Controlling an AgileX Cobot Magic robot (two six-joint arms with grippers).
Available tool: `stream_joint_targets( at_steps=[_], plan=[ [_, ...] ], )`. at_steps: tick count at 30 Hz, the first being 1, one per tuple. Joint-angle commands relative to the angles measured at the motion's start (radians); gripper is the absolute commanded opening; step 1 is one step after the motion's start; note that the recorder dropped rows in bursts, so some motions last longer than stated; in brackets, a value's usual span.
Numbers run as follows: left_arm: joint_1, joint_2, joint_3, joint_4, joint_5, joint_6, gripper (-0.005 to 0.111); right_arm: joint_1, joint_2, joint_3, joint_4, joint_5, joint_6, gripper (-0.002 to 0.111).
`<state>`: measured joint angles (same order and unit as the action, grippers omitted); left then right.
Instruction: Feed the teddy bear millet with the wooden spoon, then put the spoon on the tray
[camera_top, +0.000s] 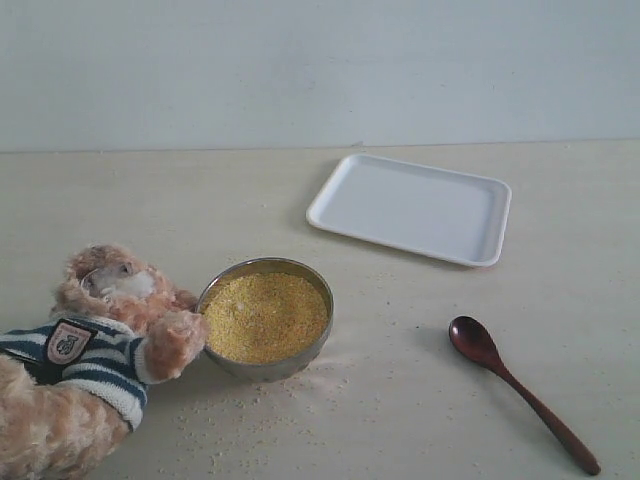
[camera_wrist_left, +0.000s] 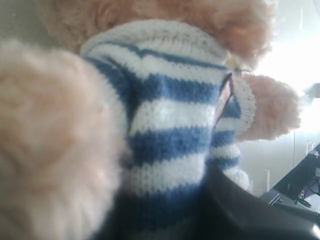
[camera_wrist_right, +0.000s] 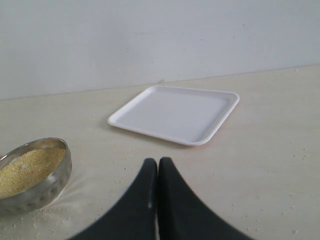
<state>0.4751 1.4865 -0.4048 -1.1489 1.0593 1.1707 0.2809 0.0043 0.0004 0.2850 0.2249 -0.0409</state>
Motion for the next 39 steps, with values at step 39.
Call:
stream_joint_targets(
  at_steps=[39],
  plan=[
    [0.002, -0.009, -0.003, -0.012, 0.012, 0.001, 0.005, -0.002, -0.004, -0.016, 0.263, -0.273, 0.292, 0.0]
  ],
)
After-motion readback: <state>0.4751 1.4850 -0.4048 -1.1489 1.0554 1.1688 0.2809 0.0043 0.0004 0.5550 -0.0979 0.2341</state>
